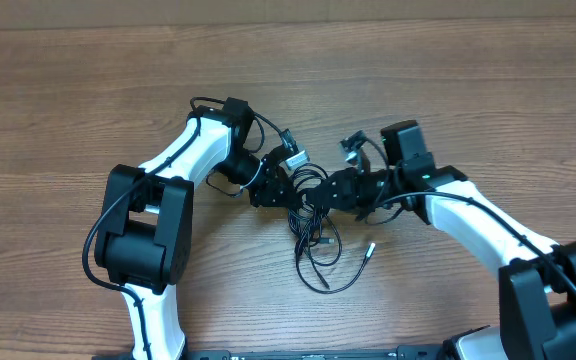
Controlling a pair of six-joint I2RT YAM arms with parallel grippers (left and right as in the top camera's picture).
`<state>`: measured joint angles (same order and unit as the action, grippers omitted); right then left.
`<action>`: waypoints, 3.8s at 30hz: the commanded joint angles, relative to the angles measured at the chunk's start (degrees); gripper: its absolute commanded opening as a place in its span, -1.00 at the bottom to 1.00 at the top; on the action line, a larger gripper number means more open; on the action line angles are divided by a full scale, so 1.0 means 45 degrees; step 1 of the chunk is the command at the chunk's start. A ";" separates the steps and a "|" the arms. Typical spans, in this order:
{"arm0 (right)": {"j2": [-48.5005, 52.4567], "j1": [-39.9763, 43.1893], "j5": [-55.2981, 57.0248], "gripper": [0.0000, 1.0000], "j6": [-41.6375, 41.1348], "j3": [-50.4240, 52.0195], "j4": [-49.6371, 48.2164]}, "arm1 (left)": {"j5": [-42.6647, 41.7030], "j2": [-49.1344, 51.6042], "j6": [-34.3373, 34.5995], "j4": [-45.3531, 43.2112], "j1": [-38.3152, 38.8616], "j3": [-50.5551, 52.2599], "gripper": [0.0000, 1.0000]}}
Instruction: Untangle cables
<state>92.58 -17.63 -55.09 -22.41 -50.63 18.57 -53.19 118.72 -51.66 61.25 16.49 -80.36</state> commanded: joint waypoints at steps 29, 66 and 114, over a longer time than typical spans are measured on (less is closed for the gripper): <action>-0.0840 -0.2079 0.7237 -0.81 -0.2861 -0.0403 0.3852 | -0.2157 -0.0146 -0.0957 0.0486 -0.1107 -0.0248 -0.92; -0.0840 -0.2866 0.6149 -0.70 -0.3988 -0.0408 0.1588 | -0.2531 -0.0146 -0.0894 0.0476 -0.1073 -0.0248 -0.90; -0.2021 -0.2161 0.4998 -0.87 -0.2880 -0.1651 0.4609 | -0.2433 -0.0146 -0.0889 0.0432 -0.1073 -0.0248 -0.90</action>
<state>85.14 -27.46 -27.27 -37.21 -56.84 39.90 -61.54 118.72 -54.63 63.05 11.27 -80.40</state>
